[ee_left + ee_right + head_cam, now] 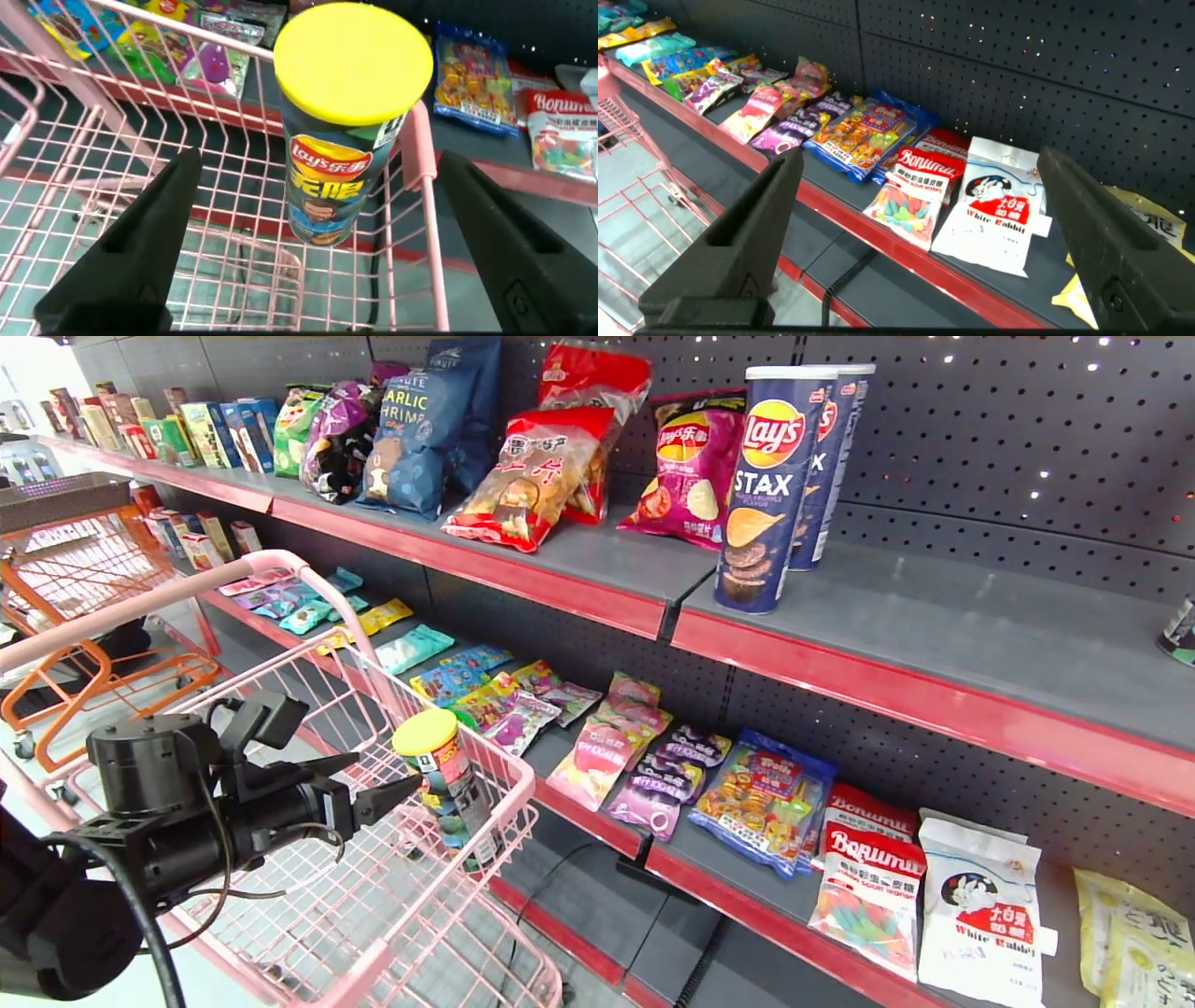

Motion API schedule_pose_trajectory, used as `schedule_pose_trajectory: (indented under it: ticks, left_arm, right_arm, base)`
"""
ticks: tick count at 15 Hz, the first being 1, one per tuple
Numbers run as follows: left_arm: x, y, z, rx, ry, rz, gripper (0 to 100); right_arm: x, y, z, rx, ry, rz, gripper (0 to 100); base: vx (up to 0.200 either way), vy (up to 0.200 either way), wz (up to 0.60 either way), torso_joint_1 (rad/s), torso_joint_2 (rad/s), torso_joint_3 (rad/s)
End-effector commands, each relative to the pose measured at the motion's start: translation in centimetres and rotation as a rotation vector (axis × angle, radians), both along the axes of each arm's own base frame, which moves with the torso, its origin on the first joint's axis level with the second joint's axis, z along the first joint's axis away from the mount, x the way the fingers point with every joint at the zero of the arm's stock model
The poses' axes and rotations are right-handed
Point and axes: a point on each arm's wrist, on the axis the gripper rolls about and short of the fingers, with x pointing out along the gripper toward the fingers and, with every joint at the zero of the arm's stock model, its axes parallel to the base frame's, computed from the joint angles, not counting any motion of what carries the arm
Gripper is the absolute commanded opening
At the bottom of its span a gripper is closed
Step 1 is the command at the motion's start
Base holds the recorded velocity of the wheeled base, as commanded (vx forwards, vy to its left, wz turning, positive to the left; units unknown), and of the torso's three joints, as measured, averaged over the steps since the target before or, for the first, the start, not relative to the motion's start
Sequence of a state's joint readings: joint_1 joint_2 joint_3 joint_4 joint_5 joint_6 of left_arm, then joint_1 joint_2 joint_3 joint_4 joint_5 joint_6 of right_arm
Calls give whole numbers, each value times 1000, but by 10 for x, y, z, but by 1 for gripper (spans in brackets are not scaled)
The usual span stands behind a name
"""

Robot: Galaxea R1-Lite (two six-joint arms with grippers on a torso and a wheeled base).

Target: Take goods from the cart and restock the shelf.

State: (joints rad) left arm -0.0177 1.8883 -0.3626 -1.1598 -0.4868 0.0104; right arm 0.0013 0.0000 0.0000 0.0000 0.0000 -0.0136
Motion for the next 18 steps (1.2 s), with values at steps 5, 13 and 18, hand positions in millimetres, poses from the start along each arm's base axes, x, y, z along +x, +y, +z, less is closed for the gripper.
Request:
schedule_pose_trajectory:
  ticks: [5,13,18]
  left_arm:
    - [18,-9,-12,-4,18,-48,100]
    - [40,-28,-18,19,-15,-109,100]
    - [40,-30,-24,38,-2,-114,0]
  right_arm:
    - [0,0,0,0,0,0,100]
    - [0,0,0,-2,0,0,100]
    - [0,0,0,0,0,0,100]
  base:
    - [0,0,0,0,0,0]
    - [0,0,0,0,0,0]
    - [0,0,0,0,0,0]
